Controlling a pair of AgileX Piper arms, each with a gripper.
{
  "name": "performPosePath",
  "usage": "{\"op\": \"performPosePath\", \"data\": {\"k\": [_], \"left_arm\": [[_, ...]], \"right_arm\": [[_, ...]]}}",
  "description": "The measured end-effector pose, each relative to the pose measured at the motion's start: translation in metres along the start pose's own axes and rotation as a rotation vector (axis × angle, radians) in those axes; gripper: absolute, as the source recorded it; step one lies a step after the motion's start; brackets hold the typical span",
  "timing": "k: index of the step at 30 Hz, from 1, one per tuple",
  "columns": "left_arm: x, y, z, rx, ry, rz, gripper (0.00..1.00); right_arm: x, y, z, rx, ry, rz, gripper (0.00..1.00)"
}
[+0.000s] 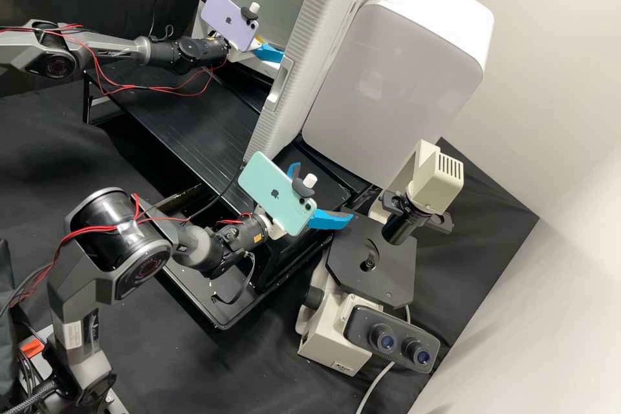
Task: Take the petri dish out of the incubator
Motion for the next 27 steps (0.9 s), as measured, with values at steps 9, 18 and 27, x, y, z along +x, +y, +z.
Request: {"op": "performPosePath", "data": {"k": [9,18,27], "left_arm": [[0.0004,-0.0004,0.0005,0.002,-0.008,0.009,0.0],[0.0015,-0.0028,0.0014,-0.003,-0.023,0.021,0.0],[0.0014,-0.0045,0.0023,0.006,-0.039,0.028,0.0]], "right_arm": [[0.0,0.0,0.0,0.0,0.0,0.0,1.0],[0.0,0.0,0.0,0.0,0.0,0.0,1.0],[0.0,0.0,0.0,0.0,0.0,0.0,1.0]]}}
